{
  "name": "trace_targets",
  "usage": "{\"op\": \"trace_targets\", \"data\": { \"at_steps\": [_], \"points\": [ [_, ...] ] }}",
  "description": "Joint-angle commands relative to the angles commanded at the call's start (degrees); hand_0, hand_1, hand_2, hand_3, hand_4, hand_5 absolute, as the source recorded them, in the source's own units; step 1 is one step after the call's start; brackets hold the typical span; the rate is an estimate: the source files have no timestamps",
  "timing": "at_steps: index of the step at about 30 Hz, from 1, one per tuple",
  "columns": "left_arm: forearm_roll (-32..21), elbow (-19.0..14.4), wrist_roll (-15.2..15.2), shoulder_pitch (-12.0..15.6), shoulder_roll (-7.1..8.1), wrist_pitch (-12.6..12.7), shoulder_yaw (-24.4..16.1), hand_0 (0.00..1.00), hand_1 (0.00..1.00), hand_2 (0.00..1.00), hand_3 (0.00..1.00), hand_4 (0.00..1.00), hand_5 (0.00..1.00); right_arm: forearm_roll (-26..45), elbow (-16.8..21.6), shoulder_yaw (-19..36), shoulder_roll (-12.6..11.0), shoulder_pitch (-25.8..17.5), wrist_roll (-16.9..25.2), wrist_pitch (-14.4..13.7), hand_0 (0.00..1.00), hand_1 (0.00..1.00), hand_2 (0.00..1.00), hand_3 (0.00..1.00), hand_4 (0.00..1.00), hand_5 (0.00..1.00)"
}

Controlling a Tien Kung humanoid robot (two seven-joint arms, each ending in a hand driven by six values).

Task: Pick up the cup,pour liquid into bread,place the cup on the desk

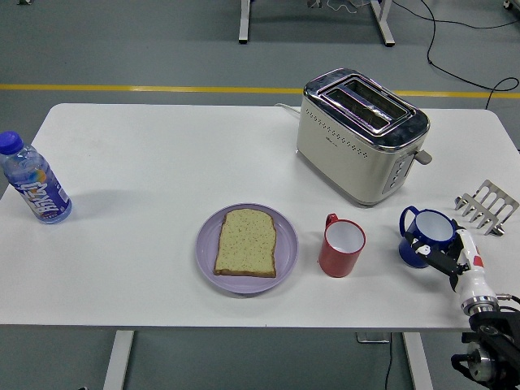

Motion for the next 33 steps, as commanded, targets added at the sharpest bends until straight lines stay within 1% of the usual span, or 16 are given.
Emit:
{"op": "trace_targets", "data": {
  "at_steps": [2, 3, 8, 9, 14, 15, 20, 21, 26, 27, 29, 32, 33],
  "points": [
    [0.0, 0.0, 0.0, 0.0, 0.00, 0.0, 0.0, 0.690, 0.756, 0.773, 0.611, 0.396, 0.998, 0.2, 0.0, 0.0, 0.0, 0.0, 0.1, 0.0, 0.697, 0.593, 0.645, 0.661, 0.796, 0.002],
    [0.0, 0.0, 0.0, 0.0, 0.00, 0.0, 0.0, 0.690, 0.756, 0.773, 0.611, 0.396, 0.998, 0.3, 0.0, 0.0, 0.0, 0.0, 0.3, 0.0, 0.659, 0.546, 0.608, 0.613, 0.770, 0.002],
    [0.0, 0.0, 0.0, 0.0, 0.01, 0.0, 0.0, 0.690, 0.756, 0.773, 0.611, 0.396, 0.998, 0.8, 0.2, 0.2, 0.0, -0.1, 0.5, 0.1, 0.659, 0.546, 0.608, 0.613, 0.770, 0.002],
    [0.1, 0.0, 0.0, 0.0, -0.02, 0.0, 0.0, 0.690, 0.756, 0.773, 0.611, 0.396, 0.998, 0.9, 0.3, 0.3, 0.0, -0.1, 0.5, 0.1, 0.621, 0.520, 0.570, 0.599, 0.762, 0.002],
    [0.1, 0.0, 0.0, 0.1, -0.06, 0.0, -0.1, 0.690, 0.756, 0.773, 0.611, 0.396, 0.998, 1.1, 0.7, 0.8, 0.0, -0.3, 0.6, 0.2, 0.621, 0.520, 0.570, 0.599, 0.762, 0.002],
    [0.1, 0.0, 0.1, 0.1, -0.08, 0.0, -0.1, 0.690, 0.756, 0.773, 0.611, 0.396, 0.998, 1.1, 0.9, 1.0, 0.0, -0.4, 0.6, 0.2, 0.586, 0.494, 0.546, 0.582, 0.761, 0.002],
    [0.0, 0.0, 0.0, 0.0, -0.05, 0.0, 0.1, 0.690, 0.756, 0.773, 0.611, 0.396, 0.998, 1.1, 1.7, 1.5, -0.1, -0.6, 0.5, 0.3, 0.586, 0.494, 0.546, 0.582, 0.761, 0.002],
    [0.0, 0.0, 0.0, 0.0, -0.04, 0.0, 0.1, 0.690, 0.756, 0.773, 0.611, 0.396, 0.998, 1.1, 2.0, 1.6, -0.2, -0.6, 0.5, 0.3, 0.524, 0.452, 0.526, 0.576, 0.749, 0.002],
    [-0.3, 0.0, -0.1, 0.0, -0.02, 0.0, 0.2, 0.690, 0.756, 0.773, 0.611, 0.396, 0.998, 1.1, 3.4, 2.1, -0.5, -1.0, 0.3, 0.5, 0.524, 0.452, 0.526, 0.576, 0.749, 0.002],
    [-0.3, 0.0, -0.1, 0.0, -0.02, 0.0, 0.2, 0.690, 0.756, 0.773, 0.611, 0.396, 0.998, 1.0, 3.6, 2.1, -0.6, -1.1, 0.3, 0.5, 0.491, 0.446, 0.525, 0.571, 0.735, 0.002],
    [-0.3, 0.0, -0.1, 0.0, -0.01, 0.0, 0.3, 0.690, 0.756, 0.773, 0.611, 0.396, 0.998, 0.9, 4.3, 2.2, -0.7, -1.2, 0.1, 0.6, 0.491, 0.446, 0.525, 0.571, 0.735, 0.002],
    [-0.3, 0.0, -0.1, 0.1, 0.00, 0.0, 0.2, 0.690, 0.756, 0.773, 0.611, 0.396, 0.998, 0.6, 6.0, 2.6, -1.0, -1.5, -0.9, 0.2, 0.491, 0.446, 0.525, 0.571, 0.735, 0.002],
    [-0.3, 0.0, -0.1, 0.1, 0.00, 0.0, 0.2, 0.690, 0.756, 0.773, 0.611, 0.396, 0.998, 0.1, 6.7, 2.8, -1.2, -1.6, -1.4, -0.2, 0.455, 0.432, 0.524, 0.536, 0.730, 0.002]
  ]
}}
